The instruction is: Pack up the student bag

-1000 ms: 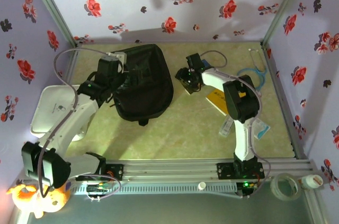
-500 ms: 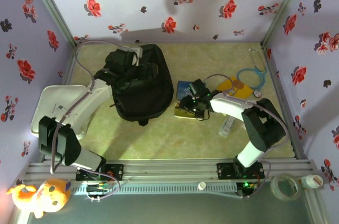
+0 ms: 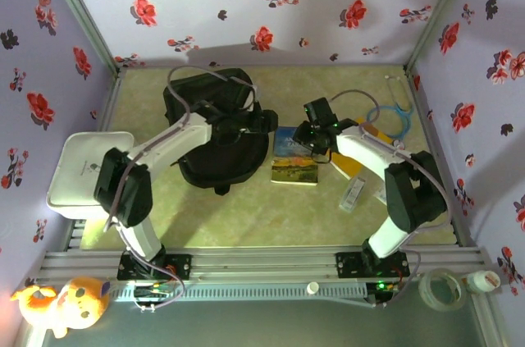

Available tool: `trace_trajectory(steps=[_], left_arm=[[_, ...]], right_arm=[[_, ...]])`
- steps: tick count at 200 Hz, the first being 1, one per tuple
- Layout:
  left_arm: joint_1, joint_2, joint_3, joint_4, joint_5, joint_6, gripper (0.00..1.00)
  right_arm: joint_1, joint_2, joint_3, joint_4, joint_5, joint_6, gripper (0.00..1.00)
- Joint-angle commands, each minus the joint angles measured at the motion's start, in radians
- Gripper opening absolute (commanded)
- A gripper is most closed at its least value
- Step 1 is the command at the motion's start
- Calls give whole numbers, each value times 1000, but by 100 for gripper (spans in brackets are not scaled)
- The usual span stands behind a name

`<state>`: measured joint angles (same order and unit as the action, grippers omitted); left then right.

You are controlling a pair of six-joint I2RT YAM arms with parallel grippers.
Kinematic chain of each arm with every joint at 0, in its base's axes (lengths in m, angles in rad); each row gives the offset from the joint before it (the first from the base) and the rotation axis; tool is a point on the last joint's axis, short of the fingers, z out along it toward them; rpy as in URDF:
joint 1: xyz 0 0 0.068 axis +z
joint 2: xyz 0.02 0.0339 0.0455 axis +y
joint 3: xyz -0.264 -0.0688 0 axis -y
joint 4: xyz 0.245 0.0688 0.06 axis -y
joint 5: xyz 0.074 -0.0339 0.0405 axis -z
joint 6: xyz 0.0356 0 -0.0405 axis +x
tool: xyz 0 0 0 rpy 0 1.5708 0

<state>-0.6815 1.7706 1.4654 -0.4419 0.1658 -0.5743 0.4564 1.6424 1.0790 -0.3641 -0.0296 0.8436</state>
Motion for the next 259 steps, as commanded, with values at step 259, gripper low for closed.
trace_trajectory(steps=[259], left_arm=[[-101,468,282,-296,-167,-42,62]], right_arm=[[-56,109,-81,-74,42,-52,28]])
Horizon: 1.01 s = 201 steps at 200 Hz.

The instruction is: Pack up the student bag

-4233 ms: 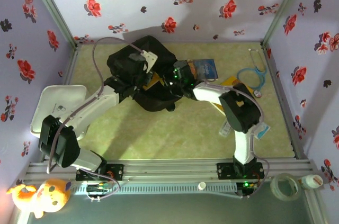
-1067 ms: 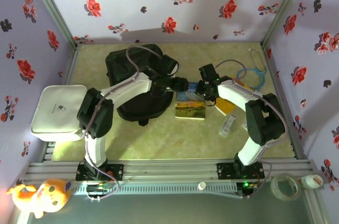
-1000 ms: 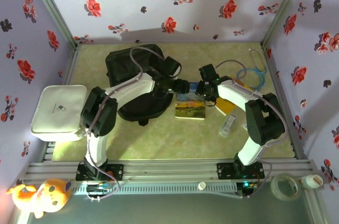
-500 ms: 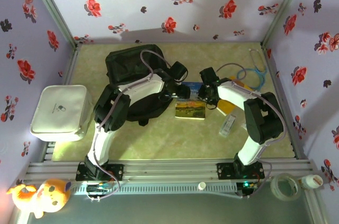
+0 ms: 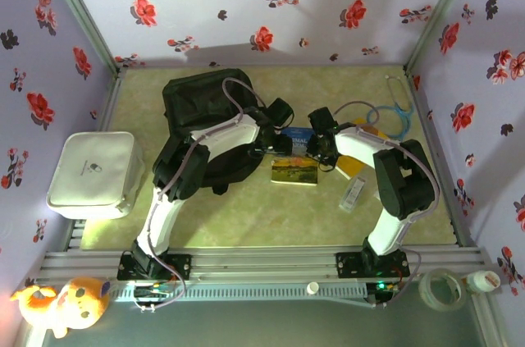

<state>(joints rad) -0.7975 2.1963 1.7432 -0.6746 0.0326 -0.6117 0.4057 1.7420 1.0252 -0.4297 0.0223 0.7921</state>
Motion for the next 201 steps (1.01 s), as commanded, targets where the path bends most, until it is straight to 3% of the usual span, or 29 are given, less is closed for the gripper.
trace_trajectory(steps=[1,38,99,135,201], left_arm=[[14,42,5,-62,-31,-4,62],[14,69,30,-25,94,-6,61],[18,86,42,-31,111,-21,61],[20,93,68,-6,248,25,61],[55,-89,18,68,394,11,52]], right_arm=[[-5,11,-28,-8,-10,-1,28],[-5,15,-34,3,-22,7,26],[-5,17,-44,20,-42,18,25],[-5,18,-48,33,-53,25,24],[-10,16,-101,114,-111,75,21]])
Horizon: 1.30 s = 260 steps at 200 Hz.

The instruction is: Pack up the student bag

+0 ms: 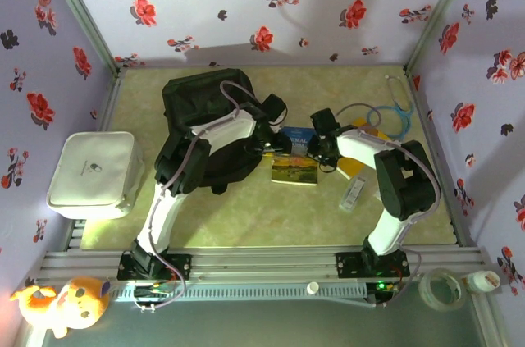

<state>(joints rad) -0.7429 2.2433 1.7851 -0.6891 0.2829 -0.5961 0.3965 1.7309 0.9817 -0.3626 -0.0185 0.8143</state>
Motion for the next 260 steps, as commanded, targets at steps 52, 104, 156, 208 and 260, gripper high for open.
trace_trajectory(steps=[52,104,156,208,260], left_arm=[[18,-210,-150,218,257,-77,46],[19,-160,-144,222,256,-101,39],[29,-152,-118,214,206,-105,27],[82,-252,-145,228,171,-93,0],[225,-451,-266,306,167,-147,0]], right_arm=[[-3,24,-75,89,-99,82,21],[-7,0,-116,171,-134,113,20],[-12,-31,-141,199,-132,115,21],[-44,-166,-191,281,-114,108,33],[-51,-287,-242,529,-226,138,56]])
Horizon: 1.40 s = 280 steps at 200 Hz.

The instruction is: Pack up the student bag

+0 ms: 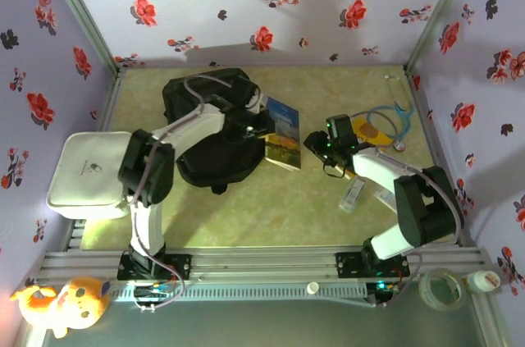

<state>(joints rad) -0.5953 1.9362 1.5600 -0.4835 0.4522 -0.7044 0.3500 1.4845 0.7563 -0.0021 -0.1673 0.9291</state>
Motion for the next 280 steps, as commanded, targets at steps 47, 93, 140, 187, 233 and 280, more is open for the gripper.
trace_trajectory(steps=[47,93,140,187,233,280], left_arm=[[228,-299,-191,237,10,-152,0],[265,-415,-311,453,4,-338,0],[261,-473,-340,611,-24,-427,0],[260,-469,-361,697,-14,-515,0],[256,-472,-404,779,-14,-588,0],[252,-465,-422,807,-14,-622,0]], right_arm=[[8,31,29,387,-231,225,63],[91,125,121,582,-300,408,65],[173,156,177,713,-268,434,76],[196,203,206,802,-260,469,79],[213,243,252,838,-256,471,75],[217,344,271,1020,-252,611,56]])
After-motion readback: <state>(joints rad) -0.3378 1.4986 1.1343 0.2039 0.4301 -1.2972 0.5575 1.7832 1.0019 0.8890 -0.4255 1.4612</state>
